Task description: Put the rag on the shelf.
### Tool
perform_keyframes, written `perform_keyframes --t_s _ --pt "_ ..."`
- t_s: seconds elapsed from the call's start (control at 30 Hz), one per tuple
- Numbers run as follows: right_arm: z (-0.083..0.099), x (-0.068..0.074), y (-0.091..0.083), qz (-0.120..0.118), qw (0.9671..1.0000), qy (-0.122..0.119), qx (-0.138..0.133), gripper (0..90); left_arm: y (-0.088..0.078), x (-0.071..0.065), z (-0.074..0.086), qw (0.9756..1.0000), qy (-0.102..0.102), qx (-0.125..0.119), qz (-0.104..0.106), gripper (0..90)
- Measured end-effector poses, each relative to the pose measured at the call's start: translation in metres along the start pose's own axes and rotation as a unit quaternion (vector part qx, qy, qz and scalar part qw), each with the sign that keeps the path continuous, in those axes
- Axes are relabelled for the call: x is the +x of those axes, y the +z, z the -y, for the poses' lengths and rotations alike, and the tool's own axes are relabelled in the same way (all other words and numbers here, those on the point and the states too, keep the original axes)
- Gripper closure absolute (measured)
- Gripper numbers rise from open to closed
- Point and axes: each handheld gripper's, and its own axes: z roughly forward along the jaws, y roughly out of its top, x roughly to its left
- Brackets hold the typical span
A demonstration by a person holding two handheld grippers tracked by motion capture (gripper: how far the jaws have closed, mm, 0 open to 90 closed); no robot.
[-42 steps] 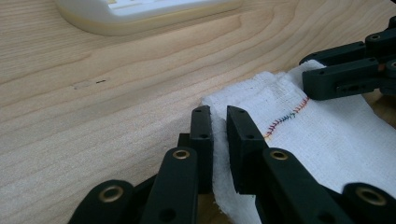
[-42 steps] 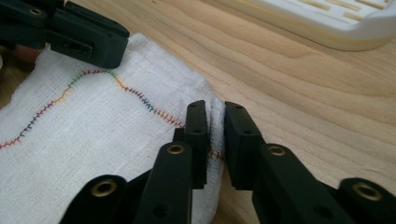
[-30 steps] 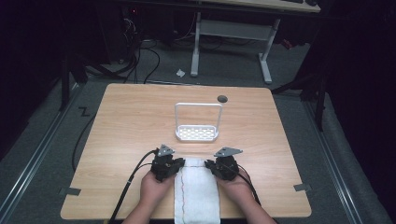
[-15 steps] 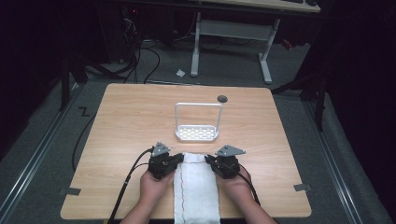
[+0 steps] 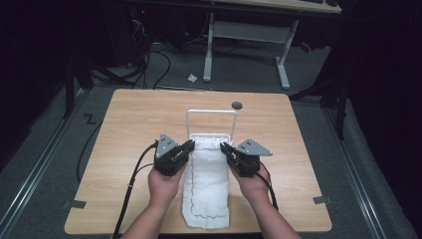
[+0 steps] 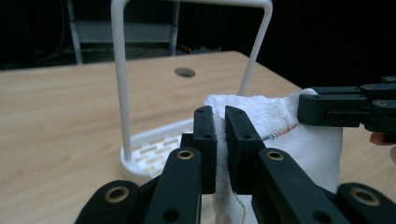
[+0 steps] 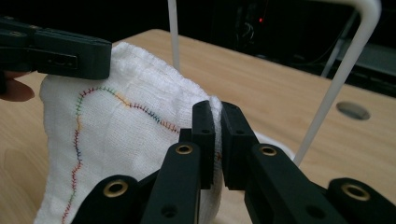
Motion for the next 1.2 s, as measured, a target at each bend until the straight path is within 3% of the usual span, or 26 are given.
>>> perform_keyframes --t_s 0.23,0.4,0.57,0.9,1.2 --pt "-0.039 -0.006 -0.014 0.01 0.9989 -0.007 -0.045 85.9 -0.006 -0.008 -0.034 0.9991 0.028 -0.032 -0.006 83.6" --pt "-0.053 -0.005 -0.02 0.016 0.9976 -0.015 -0.065 85.9 -0.014 -0.012 -0.052 0.9974 0.043 -0.057 -0.009 83.6" --pt "-0.073 -0.003 -0.029 0.017 0.9948 -0.024 -0.097 85.9 -0.022 -0.016 -0.072 0.9944 0.057 -0.089 -0.007 83.6" --pt "-0.107 -0.006 -0.04 0.02 0.9894 -0.033 -0.14 85.9 -0.03 -0.016 -0.104 0.9889 0.078 -0.126 -0.009 83.7" --pt "-0.121 -0.008 -0.045 0.021 0.9876 -0.037 -0.151 86.0 -0.03 -0.018 -0.113 0.9874 0.081 -0.136 -0.006 83.8"
